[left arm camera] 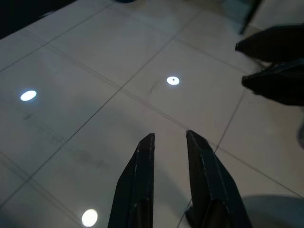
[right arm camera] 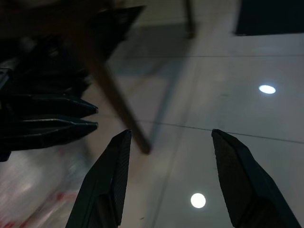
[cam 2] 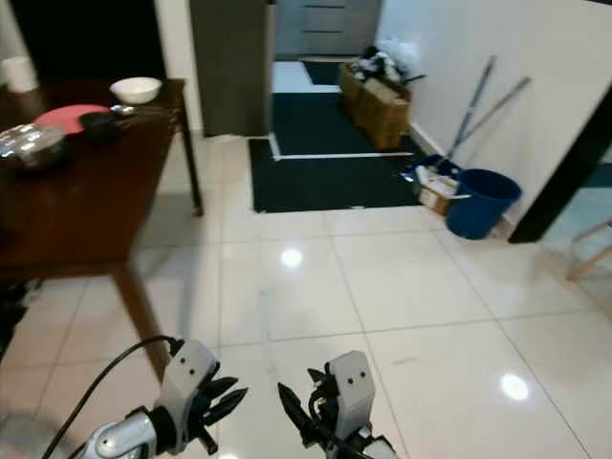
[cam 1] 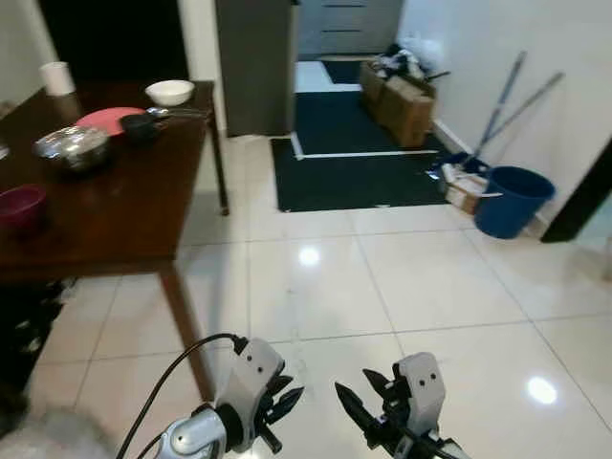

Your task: Setting the table

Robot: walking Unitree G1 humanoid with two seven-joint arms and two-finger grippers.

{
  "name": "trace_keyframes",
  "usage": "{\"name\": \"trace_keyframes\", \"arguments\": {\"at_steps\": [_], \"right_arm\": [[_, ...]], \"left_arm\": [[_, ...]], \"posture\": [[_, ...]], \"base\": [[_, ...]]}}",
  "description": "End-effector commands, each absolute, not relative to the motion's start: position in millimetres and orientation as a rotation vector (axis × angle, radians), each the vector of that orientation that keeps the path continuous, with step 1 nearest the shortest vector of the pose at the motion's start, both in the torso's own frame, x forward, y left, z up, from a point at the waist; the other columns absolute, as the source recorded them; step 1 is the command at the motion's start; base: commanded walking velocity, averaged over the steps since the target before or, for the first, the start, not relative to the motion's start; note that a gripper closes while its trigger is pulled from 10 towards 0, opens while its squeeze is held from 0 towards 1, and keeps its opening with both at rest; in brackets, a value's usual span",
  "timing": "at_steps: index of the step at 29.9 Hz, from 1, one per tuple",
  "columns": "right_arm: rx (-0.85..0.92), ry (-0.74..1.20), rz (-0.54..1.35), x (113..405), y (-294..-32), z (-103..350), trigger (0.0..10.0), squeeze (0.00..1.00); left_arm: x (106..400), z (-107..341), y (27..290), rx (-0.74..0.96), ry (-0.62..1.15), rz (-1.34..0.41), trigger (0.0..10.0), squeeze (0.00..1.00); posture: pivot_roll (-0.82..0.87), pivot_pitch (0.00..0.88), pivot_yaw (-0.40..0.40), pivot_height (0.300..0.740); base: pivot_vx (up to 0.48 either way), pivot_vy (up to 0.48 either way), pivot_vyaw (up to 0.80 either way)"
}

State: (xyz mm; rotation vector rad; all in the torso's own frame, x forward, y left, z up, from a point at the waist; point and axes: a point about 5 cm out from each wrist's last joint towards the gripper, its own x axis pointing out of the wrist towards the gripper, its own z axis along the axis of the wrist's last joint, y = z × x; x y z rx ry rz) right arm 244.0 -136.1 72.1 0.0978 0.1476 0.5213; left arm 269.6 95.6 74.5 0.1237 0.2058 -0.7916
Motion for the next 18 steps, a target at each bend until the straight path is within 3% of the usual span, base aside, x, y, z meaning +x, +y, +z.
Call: {"name": "trace_keyframes", "arguments": {"at_steps": [1, 18], "right_arm": [[0.095, 0.163, 0.5, 240.5, -142.1, 67.9, 10.0, 0.0], [0.092, 0.159, 0.491, 241.5, -143.5, 68.2, 10.0, 0.0]], "left_arm": [[266.9, 70.1, 90.9, 0.124, 0.221, -0.819, 10.0, 0.0], [269.4, 70.6, 90.8, 0.119, 0.218, -0.816, 10.0, 0.0]], "posture": [[0.0, 0.075, 0.073, 0.74], [0.0, 0.079, 0.074, 0.74]], "base": [[0.48, 0.0, -0.77], [0.48, 0.0, -0.78]]}}
